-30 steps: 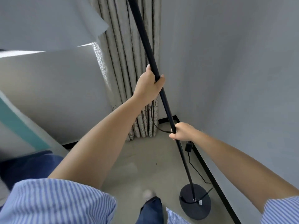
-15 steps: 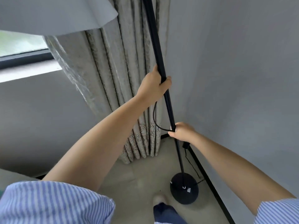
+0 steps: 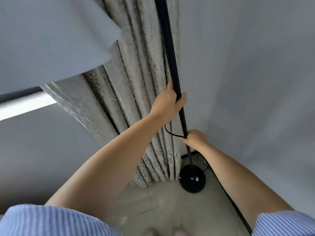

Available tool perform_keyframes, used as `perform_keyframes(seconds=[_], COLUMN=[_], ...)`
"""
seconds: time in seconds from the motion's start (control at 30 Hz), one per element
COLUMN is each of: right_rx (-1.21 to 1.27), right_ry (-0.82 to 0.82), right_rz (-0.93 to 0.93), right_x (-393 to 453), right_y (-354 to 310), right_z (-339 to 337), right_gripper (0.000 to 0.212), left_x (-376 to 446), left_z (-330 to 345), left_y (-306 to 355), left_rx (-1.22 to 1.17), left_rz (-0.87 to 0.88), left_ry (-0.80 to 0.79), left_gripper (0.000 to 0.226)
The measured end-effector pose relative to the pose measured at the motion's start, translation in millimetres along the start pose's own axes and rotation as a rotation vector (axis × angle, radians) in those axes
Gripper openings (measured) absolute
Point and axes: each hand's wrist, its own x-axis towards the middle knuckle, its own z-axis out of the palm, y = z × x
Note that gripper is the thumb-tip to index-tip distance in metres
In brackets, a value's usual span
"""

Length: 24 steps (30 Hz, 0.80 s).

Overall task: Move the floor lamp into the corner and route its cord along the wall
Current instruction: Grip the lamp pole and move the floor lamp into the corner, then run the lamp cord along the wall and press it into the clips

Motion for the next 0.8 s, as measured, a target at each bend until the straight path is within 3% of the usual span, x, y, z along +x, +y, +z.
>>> perform_keyframes(seconds=[0.3,0.5,0.63,0.8], right_rx=[-0.027,0.266,0.396,0.500], right_ry=[0.048,0.109,0.176,0.226], right_rz=[-0.045,0.038,0.107,0.178], right_x=[8,-53,-106,-164], right_y=[14,39,34,5], right_z=[-7,-11,-4,19], right_gripper=[0.029,0.015,0.023,0.030], left_x=[19,30,26,-23], left_z=[14,26,32,25], left_y=[5,12,2,-26], left_rx=[-0.019,-0.058,-0.060,-0.036], left_rz=[0.023,0.051,-0.030,-0.065], left_ry=[0.035,0.004,-0.097,-0.361], left_gripper=[0.054,0.028,0.031,0.046])
